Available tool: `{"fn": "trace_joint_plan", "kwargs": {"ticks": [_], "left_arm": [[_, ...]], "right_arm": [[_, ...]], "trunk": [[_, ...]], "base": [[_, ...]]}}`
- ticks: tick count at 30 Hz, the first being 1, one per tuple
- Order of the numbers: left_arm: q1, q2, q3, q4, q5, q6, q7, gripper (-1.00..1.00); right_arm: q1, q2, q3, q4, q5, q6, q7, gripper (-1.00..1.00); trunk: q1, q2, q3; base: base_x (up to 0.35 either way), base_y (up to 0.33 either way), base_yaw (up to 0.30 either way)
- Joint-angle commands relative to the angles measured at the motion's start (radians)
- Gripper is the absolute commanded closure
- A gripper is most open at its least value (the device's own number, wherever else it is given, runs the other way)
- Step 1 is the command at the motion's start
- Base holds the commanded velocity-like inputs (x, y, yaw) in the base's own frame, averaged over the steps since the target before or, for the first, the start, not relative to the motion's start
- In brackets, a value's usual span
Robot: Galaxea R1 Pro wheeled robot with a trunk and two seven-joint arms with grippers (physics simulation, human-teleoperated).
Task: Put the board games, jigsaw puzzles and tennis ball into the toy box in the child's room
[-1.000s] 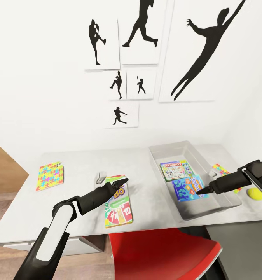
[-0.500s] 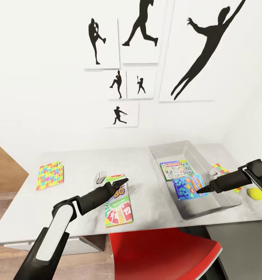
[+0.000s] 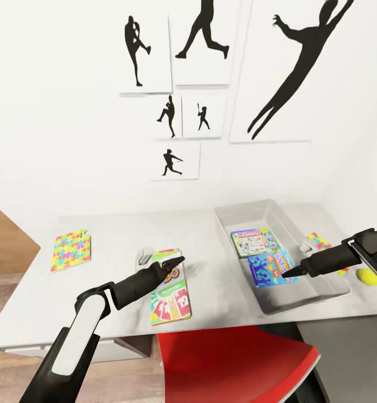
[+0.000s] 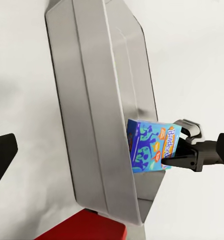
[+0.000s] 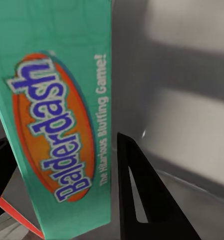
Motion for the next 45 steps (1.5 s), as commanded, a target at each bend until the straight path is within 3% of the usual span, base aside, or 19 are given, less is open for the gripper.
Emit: {"fn": "trace_joint_plan", "kwargs": {"ticks": [1, 19, 40, 41, 45], "left_arm": [[-0.001, 0.000, 0.001, -0.001, 0.001, 0.004, 0.000, -1.00], [-0.001, 0.000, 0.001, -0.001, 0.001, 0.004, 0.001, -1.00], [-0.001, 0.000, 0.001, -0.001, 0.001, 0.004, 0.000, -1.00], [-0.001, 0.000, 0.001, -0.001, 0.001, 0.004, 0.000, -1.00], [-0.001, 0.000, 0.001, -0.001, 0.001, 0.004, 0.000, -1.00]], "right_arm": [[-0.002, -0.001, 0.004, 0.000, -0.008, 0.009, -0.002, 1.00], [-0.002, -0.002, 0.004, 0.000, -0.008, 0.009, -0.002, 1.00], [-0.002, 0.000, 0.004, 0.000, 0.000, 0.008, -0.026, 1.00], [-0.002, 0.000, 0.004, 0.000, 0.001, 0.008, -0.029, -1.00], [-0.002, 0.001, 0.004, 0.000, 0.003, 0.008, -0.037, -1.00]], "trunk": [[0.001, -0.002, -0.003], [0.001, -0.002, -0.030], [0.001, -0.002, -0.034], [0.001, -0.002, -0.034], [0.001, -0.002, -0.034]], "base": [[0.000, 0.000, 0.000], [0.000, 0.000, 0.000], [0.000, 0.000, 0.000], [0.000, 0.000, 0.000], [0.000, 0.000, 0.000]]}}
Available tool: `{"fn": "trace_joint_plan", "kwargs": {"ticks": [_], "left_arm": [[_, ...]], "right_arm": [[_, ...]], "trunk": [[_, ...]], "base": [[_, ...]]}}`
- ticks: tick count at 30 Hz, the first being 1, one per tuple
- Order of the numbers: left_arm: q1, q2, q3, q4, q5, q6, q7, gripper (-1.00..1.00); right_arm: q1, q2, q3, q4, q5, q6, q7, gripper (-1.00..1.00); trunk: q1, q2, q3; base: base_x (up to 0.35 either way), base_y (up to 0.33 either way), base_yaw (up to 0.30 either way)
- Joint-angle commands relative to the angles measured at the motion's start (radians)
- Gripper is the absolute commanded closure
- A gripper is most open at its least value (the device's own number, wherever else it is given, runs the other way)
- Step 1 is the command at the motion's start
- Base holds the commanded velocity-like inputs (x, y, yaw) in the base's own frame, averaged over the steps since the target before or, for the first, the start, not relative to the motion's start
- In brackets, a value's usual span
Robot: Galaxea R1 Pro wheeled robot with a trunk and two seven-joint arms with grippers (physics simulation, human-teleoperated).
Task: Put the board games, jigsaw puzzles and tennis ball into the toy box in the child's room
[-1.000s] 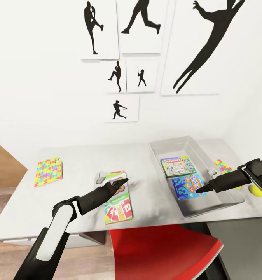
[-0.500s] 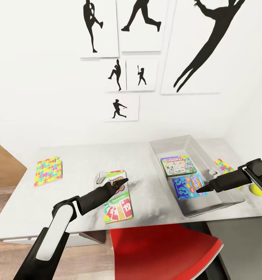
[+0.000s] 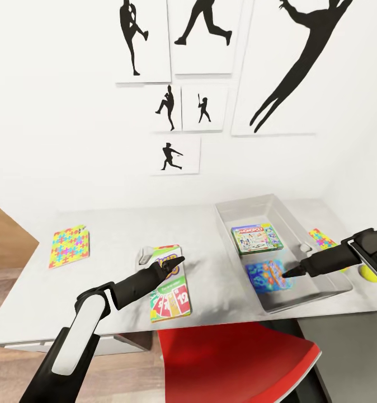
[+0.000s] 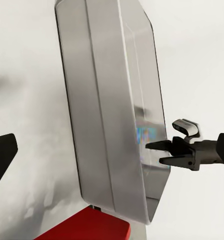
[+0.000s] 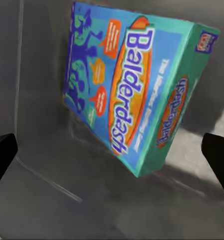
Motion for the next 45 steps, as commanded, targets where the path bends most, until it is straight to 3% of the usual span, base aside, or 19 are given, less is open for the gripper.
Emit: {"fn": "trace_joint_plan", "kwargs": {"ticks": [1, 29, 37, 40, 43, 45], "left_arm": [[-0.001, 0.000, 0.001, -0.001, 0.001, 0.004, 0.000, -1.00], [-0.001, 0.000, 0.001, -0.001, 0.001, 0.004, 0.001, -1.00], [-0.001, 0.000, 0.001, 0.000, 0.001, 0.004, 0.002, -1.00], [-0.001, -0.001, 0.001, 0.002, 0.000, 0.004, 0.003, -1.00], [-0.001, -0.001, 0.001, 0.003, -0.002, 0.004, 0.004, -1.00], [-0.001, -0.001, 0.001, 0.004, -0.004, 0.003, 0.007, -1.00]], "right_arm": [[-0.002, -0.001, 0.004, 0.000, -0.006, 0.008, -0.002, -1.00], [-0.003, -0.009, -0.005, -0.031, -0.004, 0.010, -0.005, -1.00], [0.001, -0.017, -0.077, -0.123, -0.002, 0.021, -0.008, -1.00], [0.012, -0.032, -0.151, -0.193, 0.000, 0.023, -0.010, -1.00], [0.020, -0.041, -0.178, -0.216, 0.000, 0.022, -0.010, -1.00], [0.048, -0.057, -0.236, -0.259, 0.001, 0.018, -0.010, -1.00]], "trunk": [[0.001, -0.002, -0.002], [0.001, -0.002, -0.002], [0.001, -0.002, -0.002], [0.001, -0.002, -0.002], [0.001, -0.002, -0.002], [0.001, -0.002, -0.002]], "base": [[0.000, 0.000, 0.000], [0.000, 0.000, 0.000], [0.000, 0.000, 0.000], [0.000, 0.000, 0.000], [0.000, 0.000, 0.000], [0.000, 0.000, 0.000]]}}
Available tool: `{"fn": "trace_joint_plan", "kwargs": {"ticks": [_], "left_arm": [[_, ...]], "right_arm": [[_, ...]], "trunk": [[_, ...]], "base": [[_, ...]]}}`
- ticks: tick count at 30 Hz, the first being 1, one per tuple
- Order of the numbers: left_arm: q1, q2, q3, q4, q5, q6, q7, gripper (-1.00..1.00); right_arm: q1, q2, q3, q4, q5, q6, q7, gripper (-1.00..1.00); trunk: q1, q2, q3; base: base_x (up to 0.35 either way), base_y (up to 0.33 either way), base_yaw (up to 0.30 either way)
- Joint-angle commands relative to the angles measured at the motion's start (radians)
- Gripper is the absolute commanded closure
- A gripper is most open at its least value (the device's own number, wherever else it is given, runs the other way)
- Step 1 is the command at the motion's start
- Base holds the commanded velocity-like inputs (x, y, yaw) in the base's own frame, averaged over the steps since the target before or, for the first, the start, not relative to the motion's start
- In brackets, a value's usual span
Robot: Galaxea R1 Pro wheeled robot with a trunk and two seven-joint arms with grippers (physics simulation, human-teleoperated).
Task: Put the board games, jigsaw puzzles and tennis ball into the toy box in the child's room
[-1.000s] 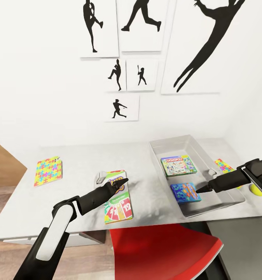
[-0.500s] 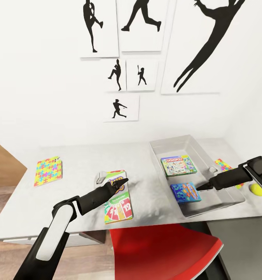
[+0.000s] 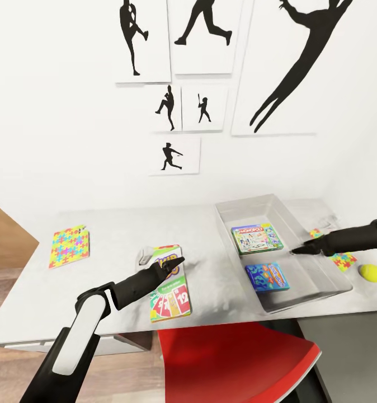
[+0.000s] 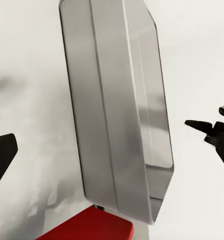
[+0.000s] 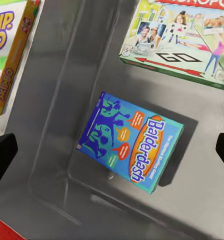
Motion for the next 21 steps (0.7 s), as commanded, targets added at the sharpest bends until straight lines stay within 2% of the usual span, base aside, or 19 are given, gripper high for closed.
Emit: {"fn": "trace_joint_plan", "kwargs": {"ticks": [1, 2, 5, 6, 8, 9, 10, 16, 21], "left_arm": [[-0.001, 0.000, 0.001, 0.000, 0.001, 0.004, 0.001, -1.00], [-0.001, 0.000, 0.001, 0.000, 0.001, 0.004, 0.001, -1.00], [0.004, 0.001, 0.002, 0.001, -0.001, 0.003, -0.005, -1.00], [0.004, 0.001, 0.002, 0.001, -0.001, 0.003, -0.005, -1.00], [0.014, 0.001, 0.002, -0.001, -0.001, 0.003, -0.010, -1.00], [0.014, 0.001, 0.002, -0.001, -0.001, 0.003, -0.010, -1.00], [0.018, 0.001, 0.001, -0.002, -0.001, 0.002, -0.011, -1.00], [-0.010, 0.022, -0.002, 0.026, -0.007, 0.006, -0.015, -1.00], [-0.030, 0.022, -0.002, 0.030, -0.007, 0.006, -0.015, -1.00]], "right_arm": [[0.018, -0.008, -0.032, -0.019, -0.006, 0.006, -0.001, -1.00], [0.018, -0.008, -0.032, -0.019, -0.006, 0.006, -0.001, -1.00], [0.085, -0.014, -0.162, -0.065, -0.006, -0.012, -0.002, -1.00], [0.085, -0.014, -0.162, -0.065, -0.006, -0.012, -0.002, -1.00], [0.130, -0.007, -0.261, -0.087, -0.008, -0.035, -0.001, -1.00], [0.130, -0.007, -0.261, -0.087, -0.008, -0.035, -0.001, -1.00], [0.150, 0.000, -0.307, -0.100, -0.009, -0.047, 0.000, -1.00], [0.122, 0.028, -0.293, -0.103, -0.038, -0.024, -0.006, -1.00], [0.113, 0.030, -0.293, -0.103, -0.047, -0.024, -0.006, -1.00]], "trunk": [[0.001, -0.002, -0.002], [0.001, -0.002, -0.002], [0.001, -0.002, -0.002], [0.001, -0.002, -0.002], [0.001, -0.002, -0.002], [0.001, -0.002, -0.002], [0.001, -0.002, -0.002], [0.001, -0.002, -0.002], [0.001, -0.002, -0.002]], "base": [[0.000, 0.000, 0.000], [0.000, 0.000, 0.000], [0.000, 0.000, 0.000], [0.000, 0.000, 0.000], [0.000, 0.000, 0.000], [0.000, 0.000, 0.000], [0.000, 0.000, 0.000], [0.000, 0.000, 0.000], [0.000, 0.000, 0.000]]}}
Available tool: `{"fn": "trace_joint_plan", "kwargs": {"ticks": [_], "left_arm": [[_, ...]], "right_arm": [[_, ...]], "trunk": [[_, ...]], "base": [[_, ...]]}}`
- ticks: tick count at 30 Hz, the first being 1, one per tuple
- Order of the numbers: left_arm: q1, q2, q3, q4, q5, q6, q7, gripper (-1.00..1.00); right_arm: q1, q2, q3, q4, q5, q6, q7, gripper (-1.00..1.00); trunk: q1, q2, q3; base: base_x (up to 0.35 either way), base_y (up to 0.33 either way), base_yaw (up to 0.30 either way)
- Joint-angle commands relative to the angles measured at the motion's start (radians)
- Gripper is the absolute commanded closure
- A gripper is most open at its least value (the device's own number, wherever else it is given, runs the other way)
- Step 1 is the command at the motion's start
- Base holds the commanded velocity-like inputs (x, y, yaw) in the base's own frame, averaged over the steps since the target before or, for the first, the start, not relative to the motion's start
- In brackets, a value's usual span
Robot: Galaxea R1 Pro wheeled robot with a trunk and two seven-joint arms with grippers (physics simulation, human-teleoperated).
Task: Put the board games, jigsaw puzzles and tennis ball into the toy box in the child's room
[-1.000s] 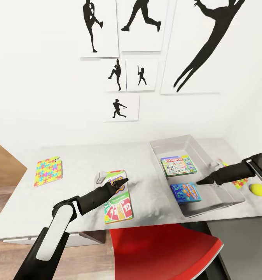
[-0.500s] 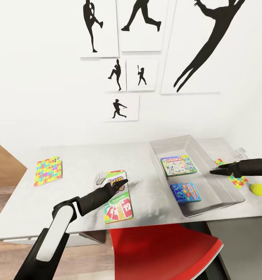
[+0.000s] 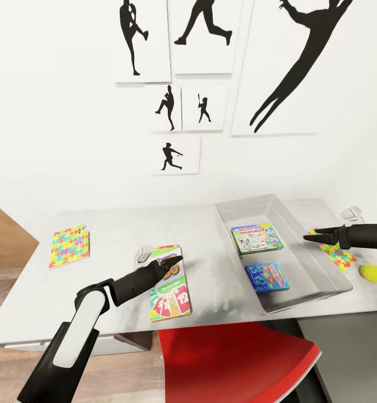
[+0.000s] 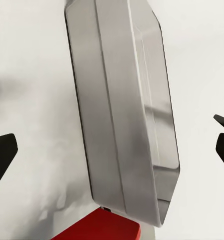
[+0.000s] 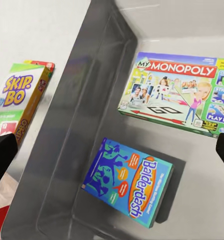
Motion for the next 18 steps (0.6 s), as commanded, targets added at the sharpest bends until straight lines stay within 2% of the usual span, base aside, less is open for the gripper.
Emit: {"fn": "trace_joint_plan", "kwargs": {"ticks": [1, 18], "left_arm": [[-0.001, 0.001, 0.000, -0.001, 0.000, 0.003, 0.000, -1.00], [-0.001, 0.001, 0.000, -0.001, 0.000, 0.003, 0.000, -1.00]], "right_arm": [[-0.001, 0.000, 0.000, 0.000, -0.004, 0.007, 0.000, -1.00], [-0.001, 0.000, 0.000, 0.000, -0.004, 0.007, 0.000, -1.00]], "trunk": [[0.001, -0.002, -0.002], [0.001, -0.002, -0.002]], "base": [[0.000, 0.000, 0.000], [0.000, 0.000, 0.000]]}}
